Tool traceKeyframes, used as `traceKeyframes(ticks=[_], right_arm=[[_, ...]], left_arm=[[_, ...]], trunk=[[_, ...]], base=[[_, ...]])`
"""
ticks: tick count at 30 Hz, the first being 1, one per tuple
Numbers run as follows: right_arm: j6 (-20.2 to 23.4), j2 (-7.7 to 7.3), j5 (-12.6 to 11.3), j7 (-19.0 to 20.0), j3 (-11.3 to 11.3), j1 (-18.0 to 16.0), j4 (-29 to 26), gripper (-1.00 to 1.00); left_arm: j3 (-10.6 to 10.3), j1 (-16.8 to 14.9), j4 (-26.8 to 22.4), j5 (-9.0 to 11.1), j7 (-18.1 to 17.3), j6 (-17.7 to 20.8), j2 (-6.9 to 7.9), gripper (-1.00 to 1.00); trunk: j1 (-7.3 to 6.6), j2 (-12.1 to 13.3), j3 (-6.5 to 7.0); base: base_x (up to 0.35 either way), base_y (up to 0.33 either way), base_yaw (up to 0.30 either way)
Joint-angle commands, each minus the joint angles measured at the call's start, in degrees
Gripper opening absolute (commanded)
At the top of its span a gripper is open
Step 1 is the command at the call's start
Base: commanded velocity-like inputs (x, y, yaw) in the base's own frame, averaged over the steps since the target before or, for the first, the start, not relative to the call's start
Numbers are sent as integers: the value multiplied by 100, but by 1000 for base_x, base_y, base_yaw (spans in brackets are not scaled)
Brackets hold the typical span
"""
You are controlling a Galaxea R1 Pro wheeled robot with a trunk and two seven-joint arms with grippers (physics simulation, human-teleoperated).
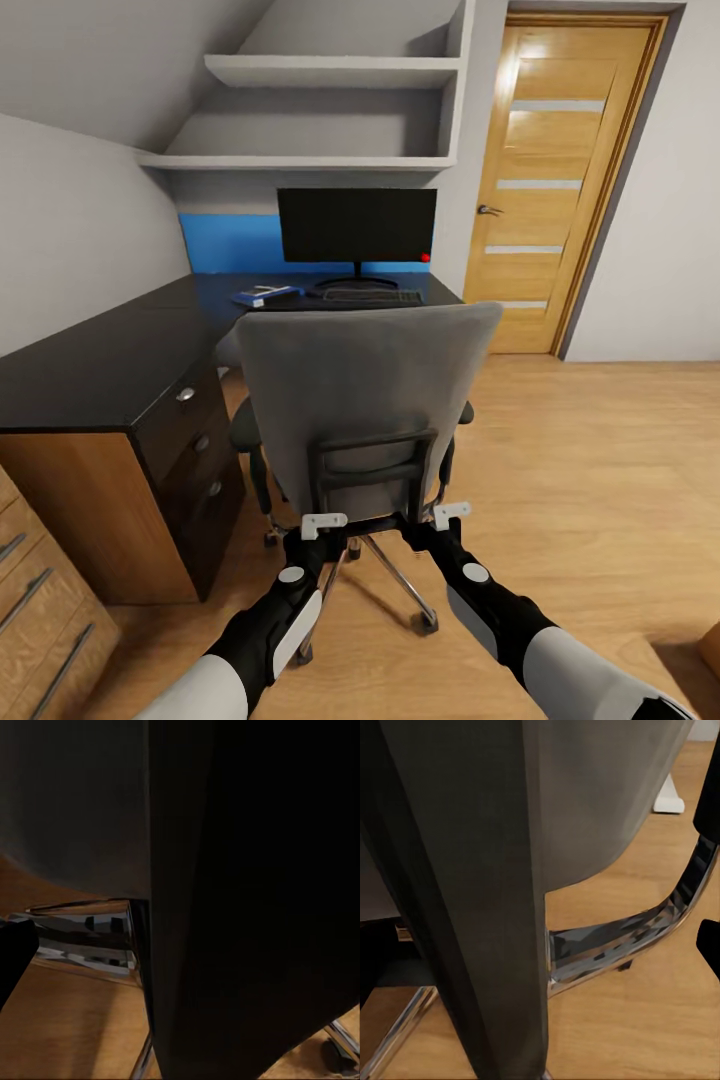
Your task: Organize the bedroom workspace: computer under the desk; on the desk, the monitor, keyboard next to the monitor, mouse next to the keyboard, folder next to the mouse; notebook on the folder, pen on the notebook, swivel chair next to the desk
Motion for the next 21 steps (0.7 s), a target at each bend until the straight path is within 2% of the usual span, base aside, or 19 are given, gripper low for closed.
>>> traceKeyframes(ticks=[1, 21], right_arm=[[-19, -6, -33, -40, 45, -6, -8, 100], [-55, -6, -33, -42, 45, -4, -8, 100]], left_arm=[[-16, -7, -15, -22, 37, 18, 0, 100], [-16, -7, -15, -22, 37, 16, 0, 100]], trunk=[[2, -2, -4], [2, -2, -4]], base=[[325, 0, 0], [325, 0, 0]])
